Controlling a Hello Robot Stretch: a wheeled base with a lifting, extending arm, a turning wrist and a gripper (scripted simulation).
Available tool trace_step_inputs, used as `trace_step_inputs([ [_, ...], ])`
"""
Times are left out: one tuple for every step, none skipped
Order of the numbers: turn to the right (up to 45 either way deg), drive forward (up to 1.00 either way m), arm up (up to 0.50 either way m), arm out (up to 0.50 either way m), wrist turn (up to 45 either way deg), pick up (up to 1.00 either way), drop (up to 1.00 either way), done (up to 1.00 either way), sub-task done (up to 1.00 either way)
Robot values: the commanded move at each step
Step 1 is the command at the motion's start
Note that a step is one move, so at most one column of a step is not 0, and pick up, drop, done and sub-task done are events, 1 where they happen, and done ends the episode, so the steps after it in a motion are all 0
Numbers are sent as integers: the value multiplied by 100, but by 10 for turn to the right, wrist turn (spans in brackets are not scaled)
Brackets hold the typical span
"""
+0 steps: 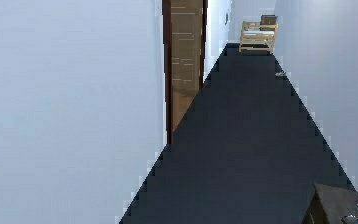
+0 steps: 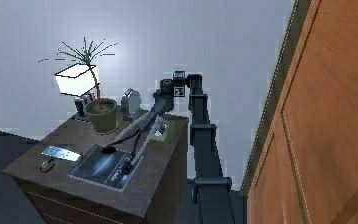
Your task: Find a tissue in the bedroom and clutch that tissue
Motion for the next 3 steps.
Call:
trace_step_inputs([
  [0,0,0,0,450,0,0,0,0],
  [0,0,0,0,450,0,0,0,0],
  [0,0,0,0,300,0,0,0,0],
])
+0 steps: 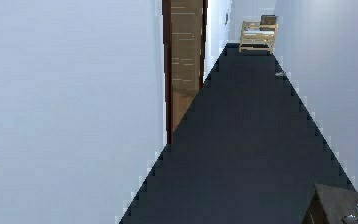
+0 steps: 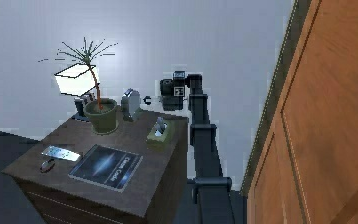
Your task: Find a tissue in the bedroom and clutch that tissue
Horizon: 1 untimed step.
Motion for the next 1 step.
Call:
trace_step_inputs([
  [0,0,-30,0,0,0,0,0,0],
])
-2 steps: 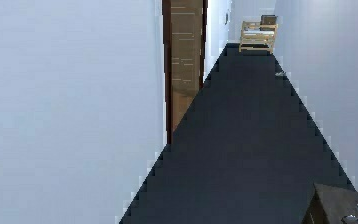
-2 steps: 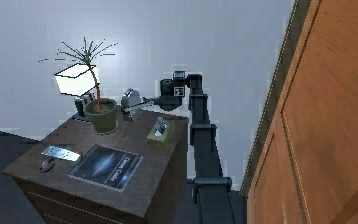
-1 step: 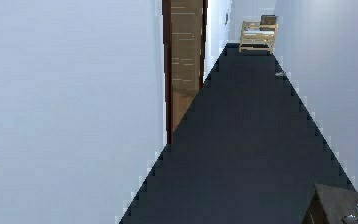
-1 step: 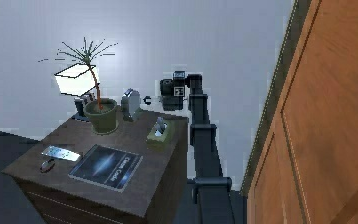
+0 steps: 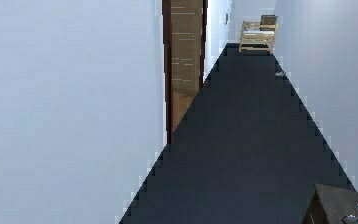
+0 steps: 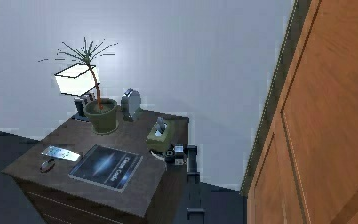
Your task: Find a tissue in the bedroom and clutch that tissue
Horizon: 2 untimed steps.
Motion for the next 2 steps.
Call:
trace_step_inputs([
  [0,0,0,0,0,100,0,0,0],
  [0,0,10,0,0,0,0,0,0],
])
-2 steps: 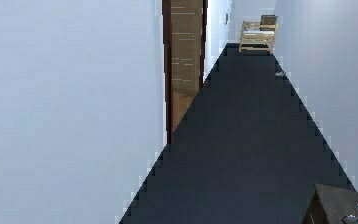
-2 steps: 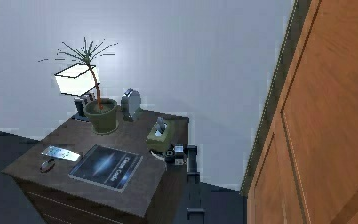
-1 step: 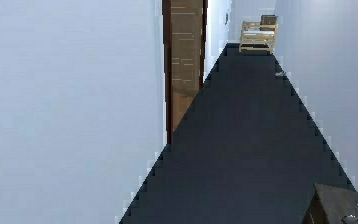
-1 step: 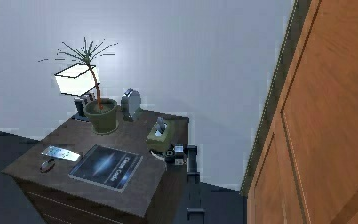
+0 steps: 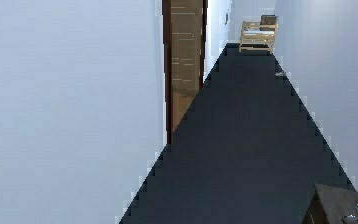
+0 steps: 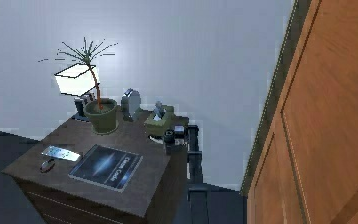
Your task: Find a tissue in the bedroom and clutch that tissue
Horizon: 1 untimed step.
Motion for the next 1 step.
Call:
trace_step_inputs([
  [0,0,0,0,0,0,0,100,0],
])
